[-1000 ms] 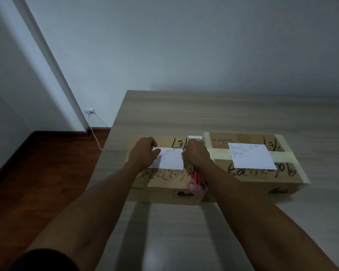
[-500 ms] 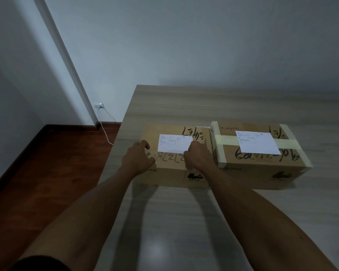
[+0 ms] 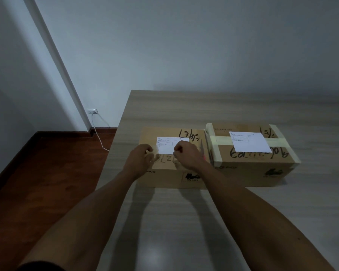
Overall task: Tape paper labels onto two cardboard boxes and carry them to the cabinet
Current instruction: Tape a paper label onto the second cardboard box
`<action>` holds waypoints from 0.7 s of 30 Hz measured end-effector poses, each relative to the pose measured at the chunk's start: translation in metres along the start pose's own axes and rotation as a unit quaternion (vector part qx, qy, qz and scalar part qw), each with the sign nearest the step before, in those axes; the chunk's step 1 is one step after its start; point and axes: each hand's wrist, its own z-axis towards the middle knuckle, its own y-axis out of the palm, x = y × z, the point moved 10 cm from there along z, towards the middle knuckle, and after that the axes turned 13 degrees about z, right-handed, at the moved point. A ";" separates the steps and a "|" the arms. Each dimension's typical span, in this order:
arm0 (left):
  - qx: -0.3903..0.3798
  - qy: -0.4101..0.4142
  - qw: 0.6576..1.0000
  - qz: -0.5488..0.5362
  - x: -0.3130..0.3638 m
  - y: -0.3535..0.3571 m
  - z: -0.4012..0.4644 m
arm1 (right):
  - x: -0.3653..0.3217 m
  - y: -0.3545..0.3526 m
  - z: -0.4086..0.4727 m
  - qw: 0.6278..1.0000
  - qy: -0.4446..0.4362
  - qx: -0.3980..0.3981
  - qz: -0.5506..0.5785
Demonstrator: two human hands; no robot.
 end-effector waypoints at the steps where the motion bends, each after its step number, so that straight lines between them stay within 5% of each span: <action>1: 0.009 0.016 1.000 -0.015 0.008 -0.005 0.000 | -0.006 0.000 0.001 0.999 -0.006 -0.007 0.032; 9: 0.011 0.106 0.993 -0.057 0.066 -0.026 0.009 | -0.041 -0.019 0.019 0.970 0.022 -0.016 0.240; 21: 0.002 0.134 0.989 -0.056 0.095 -0.039 0.024 | -0.055 -0.067 0.024 0.975 -0.049 0.079 0.203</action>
